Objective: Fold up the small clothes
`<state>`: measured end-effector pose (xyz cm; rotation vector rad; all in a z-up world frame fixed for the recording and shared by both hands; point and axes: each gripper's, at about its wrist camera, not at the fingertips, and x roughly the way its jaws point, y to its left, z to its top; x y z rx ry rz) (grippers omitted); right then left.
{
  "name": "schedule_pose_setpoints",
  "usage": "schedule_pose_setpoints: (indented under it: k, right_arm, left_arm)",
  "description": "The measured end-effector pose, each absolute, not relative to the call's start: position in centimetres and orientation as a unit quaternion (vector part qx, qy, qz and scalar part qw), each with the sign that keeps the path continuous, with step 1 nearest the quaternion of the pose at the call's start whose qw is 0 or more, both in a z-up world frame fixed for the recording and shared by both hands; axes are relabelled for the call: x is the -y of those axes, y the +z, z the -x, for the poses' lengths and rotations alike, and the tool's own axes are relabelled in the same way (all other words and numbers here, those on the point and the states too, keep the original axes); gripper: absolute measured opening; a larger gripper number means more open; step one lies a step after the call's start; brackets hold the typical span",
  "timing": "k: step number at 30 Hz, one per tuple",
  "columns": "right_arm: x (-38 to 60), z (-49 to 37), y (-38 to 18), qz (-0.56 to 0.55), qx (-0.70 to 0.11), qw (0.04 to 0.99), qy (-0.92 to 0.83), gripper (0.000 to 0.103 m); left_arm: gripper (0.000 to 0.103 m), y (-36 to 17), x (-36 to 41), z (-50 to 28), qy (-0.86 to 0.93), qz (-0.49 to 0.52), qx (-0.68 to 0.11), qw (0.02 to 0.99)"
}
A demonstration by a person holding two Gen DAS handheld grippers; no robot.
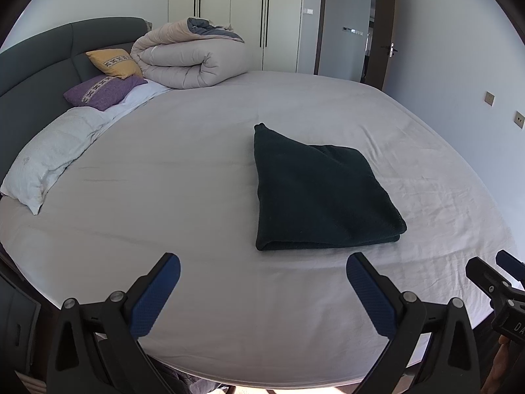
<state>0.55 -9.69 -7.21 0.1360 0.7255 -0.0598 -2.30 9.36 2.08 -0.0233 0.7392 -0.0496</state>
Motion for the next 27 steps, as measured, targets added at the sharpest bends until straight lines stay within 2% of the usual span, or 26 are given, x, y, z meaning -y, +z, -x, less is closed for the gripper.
schedule_pose_setpoints:
  k: [27]
  right_arm:
    - [9.85, -0.40, -7.10, -0.069, -0.352, 0.933, -0.032, 0.103]
  left_arm:
    - [0.103, 1.23, -9.72, 1.88, -0.020, 0.006, -0.367, 0.930]
